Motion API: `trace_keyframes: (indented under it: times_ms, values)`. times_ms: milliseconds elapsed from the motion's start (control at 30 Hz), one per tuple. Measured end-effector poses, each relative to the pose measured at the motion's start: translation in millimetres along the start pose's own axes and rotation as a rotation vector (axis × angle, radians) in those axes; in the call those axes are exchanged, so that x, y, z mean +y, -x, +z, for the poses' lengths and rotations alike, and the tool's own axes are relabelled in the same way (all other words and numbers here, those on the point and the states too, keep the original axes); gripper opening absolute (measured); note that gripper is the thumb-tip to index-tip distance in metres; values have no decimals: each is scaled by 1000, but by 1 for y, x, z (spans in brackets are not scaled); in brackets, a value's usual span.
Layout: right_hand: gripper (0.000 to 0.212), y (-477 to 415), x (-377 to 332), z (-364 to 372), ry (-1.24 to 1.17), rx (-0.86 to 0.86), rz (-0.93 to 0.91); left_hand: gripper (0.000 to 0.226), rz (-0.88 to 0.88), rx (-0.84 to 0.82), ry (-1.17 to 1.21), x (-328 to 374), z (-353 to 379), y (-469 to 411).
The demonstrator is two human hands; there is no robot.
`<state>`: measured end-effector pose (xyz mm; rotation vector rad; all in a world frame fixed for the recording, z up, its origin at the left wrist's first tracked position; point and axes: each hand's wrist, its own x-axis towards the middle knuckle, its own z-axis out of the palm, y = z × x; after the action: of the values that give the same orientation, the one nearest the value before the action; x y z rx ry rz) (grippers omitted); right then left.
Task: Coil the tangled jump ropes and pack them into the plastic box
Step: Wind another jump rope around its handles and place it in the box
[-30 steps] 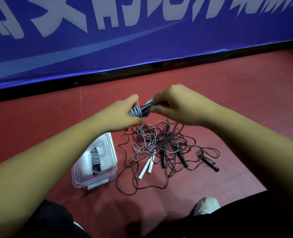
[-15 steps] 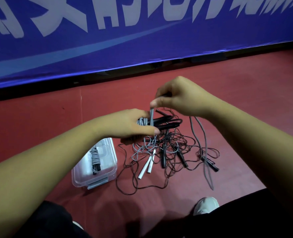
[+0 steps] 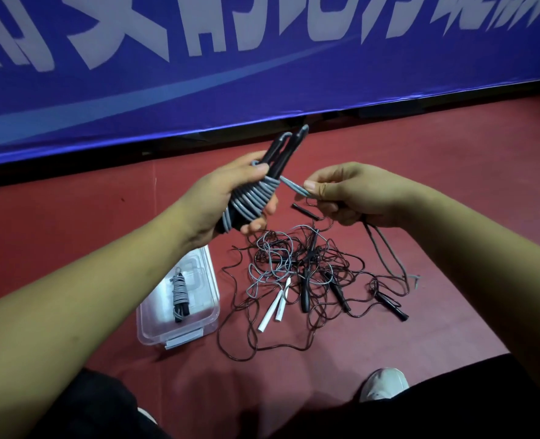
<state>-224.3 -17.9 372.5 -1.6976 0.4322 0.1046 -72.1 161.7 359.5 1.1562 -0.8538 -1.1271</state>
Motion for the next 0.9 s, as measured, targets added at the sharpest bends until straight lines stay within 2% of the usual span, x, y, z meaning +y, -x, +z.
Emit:
trace_keyframes:
  times_ms: [133, 233, 400, 567, 667, 733, 833, 900]
  values:
    - [27, 11, -12, -7, 151, 44, -42, 22, 13, 169, -123, 6, -13, -4]
    - [23, 21, -22, -8, 325, 91, -85, 12, -7, 273, -334, 11, -24, -6]
    - [21, 27, -36, 18, 540, 60, -136, 23, -33, 340, -695, -2, -28, -13]
    - [24, 31, -48, 34, 507, 93, -182, 31, -14, 398, -1322, -7, -25, -11]
    - [25, 32, -54, 35, 477, 160, -249, 31, -29, 332, -1452, -8, -23, -9]
    - [24, 30, -53, 33, 567, 225, -317, 37, -90, 252, -1502, -12, -20, -9]
    - [21, 24, -50, 30, 745, 281, -403, 57, -148, 148, -1557, -21, -11, -8]
    - [19, 21, -46, 26, 765, 320, -421, 56, -144, 85, -1596, -28, -5, -8]
